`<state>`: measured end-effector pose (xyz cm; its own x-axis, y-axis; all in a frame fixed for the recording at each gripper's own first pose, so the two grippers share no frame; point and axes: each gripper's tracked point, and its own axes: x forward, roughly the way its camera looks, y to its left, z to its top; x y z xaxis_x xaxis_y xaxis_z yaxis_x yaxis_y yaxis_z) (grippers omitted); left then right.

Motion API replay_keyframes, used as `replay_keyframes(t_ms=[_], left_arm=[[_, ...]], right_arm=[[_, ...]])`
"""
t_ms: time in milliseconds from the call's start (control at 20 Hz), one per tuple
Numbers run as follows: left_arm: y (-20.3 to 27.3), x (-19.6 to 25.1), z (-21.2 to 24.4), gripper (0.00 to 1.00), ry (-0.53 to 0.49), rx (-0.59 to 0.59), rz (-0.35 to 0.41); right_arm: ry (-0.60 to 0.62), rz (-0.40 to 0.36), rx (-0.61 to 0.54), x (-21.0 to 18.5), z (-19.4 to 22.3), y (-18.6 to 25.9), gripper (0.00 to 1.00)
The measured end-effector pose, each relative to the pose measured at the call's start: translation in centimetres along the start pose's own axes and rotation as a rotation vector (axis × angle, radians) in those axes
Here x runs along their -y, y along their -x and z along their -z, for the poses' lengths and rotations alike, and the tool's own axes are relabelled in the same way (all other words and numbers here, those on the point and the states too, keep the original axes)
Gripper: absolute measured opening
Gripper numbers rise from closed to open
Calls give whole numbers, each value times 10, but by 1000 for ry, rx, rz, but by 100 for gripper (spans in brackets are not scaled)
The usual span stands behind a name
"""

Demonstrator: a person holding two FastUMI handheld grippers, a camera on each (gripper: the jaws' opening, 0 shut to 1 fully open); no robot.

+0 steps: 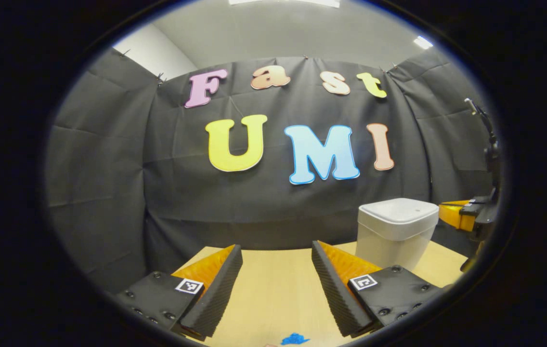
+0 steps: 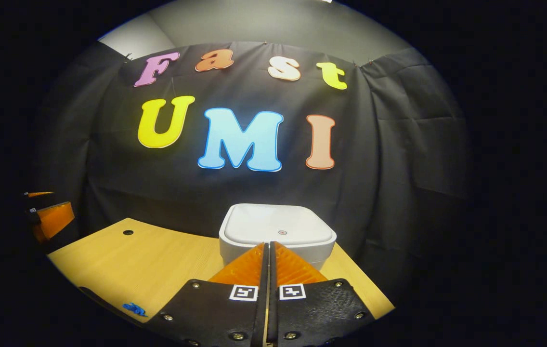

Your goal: Press the lid of the desktop garbage bin to open it, pick up the crumpled paper on the desktop and throw it into the bin, then pick up the pop can on the desktop and drop it into the bin, and finally close the garbage bin lid.

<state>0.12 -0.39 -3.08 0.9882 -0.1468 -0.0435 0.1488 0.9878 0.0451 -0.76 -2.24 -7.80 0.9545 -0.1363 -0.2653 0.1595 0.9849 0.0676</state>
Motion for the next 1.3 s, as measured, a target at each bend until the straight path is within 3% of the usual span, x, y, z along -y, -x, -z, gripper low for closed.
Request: replay_keyframes(t_ms=[650,850,1300], left_arm=[[-3,-4,11,99,-9,-33,-17],[-3,-7,13,99,3,-37,-32],[-6,-3,15,99,-6,-48,-37]], right_arm=[[-31,-36,-31,8,-6,-67,2],[-62,-57,-86,8,8,-73,2],[-168,-114,-88,4,9,-74,2]])
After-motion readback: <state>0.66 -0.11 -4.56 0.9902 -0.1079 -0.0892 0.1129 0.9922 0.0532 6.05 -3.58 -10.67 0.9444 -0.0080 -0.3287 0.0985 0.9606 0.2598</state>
